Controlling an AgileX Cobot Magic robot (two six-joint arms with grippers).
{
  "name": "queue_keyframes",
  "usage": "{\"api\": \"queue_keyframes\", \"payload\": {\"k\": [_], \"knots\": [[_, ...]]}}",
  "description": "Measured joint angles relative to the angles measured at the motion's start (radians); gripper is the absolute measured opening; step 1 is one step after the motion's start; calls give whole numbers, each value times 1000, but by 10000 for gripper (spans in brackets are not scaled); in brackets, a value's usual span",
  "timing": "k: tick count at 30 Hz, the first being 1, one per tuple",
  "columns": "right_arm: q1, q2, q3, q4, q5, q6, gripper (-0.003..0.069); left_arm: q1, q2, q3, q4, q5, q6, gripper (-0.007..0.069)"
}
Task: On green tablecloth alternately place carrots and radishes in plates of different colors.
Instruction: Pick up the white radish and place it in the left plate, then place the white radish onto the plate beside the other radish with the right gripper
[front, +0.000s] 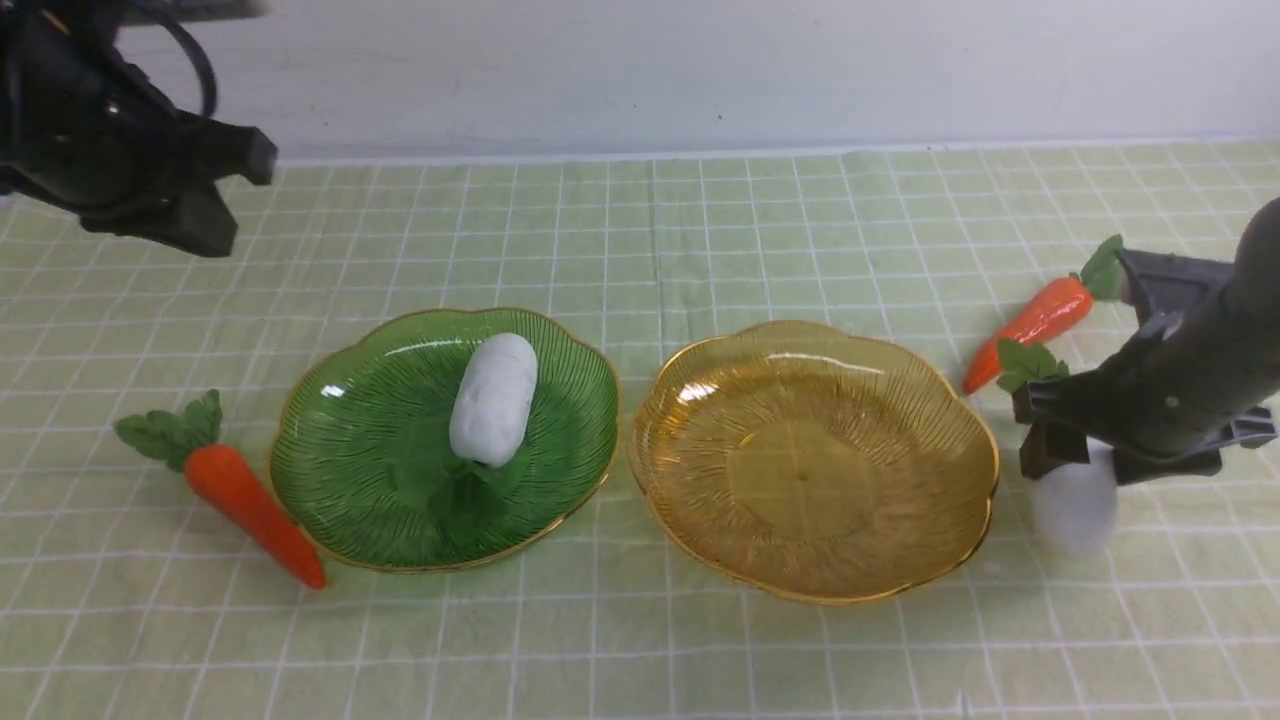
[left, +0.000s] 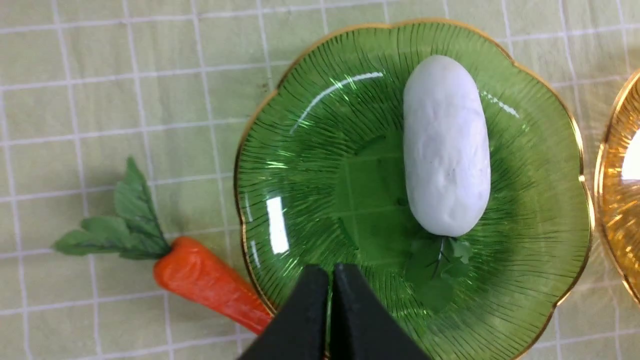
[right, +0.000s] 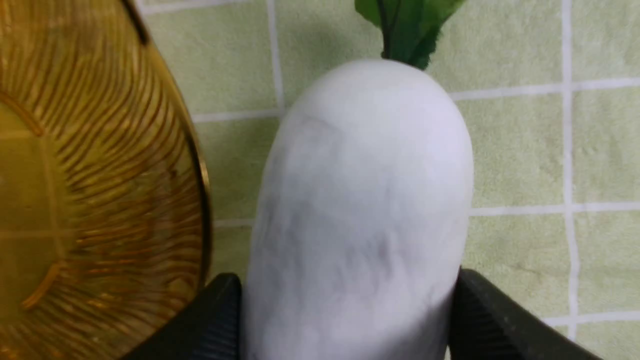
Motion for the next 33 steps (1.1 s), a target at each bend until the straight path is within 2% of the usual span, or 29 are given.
{"api": "queue_keyframes", "payload": {"k": [2, 7, 8, 9, 11, 14, 17, 21, 23, 25, 29, 30, 31, 33], "knots": [[0, -55, 0, 0, 6, 6, 472, 28, -23, 2, -3, 37, 0, -8], [47, -216, -8, 155, -16, -60, 472, 121, -98, 106, -31, 58, -6, -8], [112, -226, -39, 271, -16, -150, 472, 183, -129, 202, -54, 33, -16, -8], [152, -216, -59, 329, -16, -183, 472, 209, -139, 250, -71, 15, -19, -8], [252, -164, -118, 456, -23, -263, 472, 261, -145, 317, -100, -16, -26, -8], [350, -63, -210, 553, -31, -304, 472, 294, -142, 375, -141, -51, -34, -8], [421, 71, -341, 603, -33, -313, 472, 303, -125, 401, -193, -55, -37, -8], [447, 237, -483, 630, -18, -290, 472, 303, -91, 404, -226, -55, -37, 4], [447, 324, -562, 642, 8, -247, 472, 303, -70, 404, -226, -62, -38, 36], [447, 415, -646, 649, 49, -199, 472, 303, -55, 404, -230, -70, -31, 100], [447, 480, -712, 654, 109, -172, 493, 303, -37, 404, -236, -86, -14, 235], [447, 484, -717, 654, 116, -170, 496, 303, -35, 404, -236, -86, -14, 245], [447, 491, -729, 653, 128, -170, 519, 303, -25, 404, -238, -93, -14, 328], [445, 492, -746, 641, 155, -171, 558, 303, -5, 404, -238, -99, -14, 421]]}}
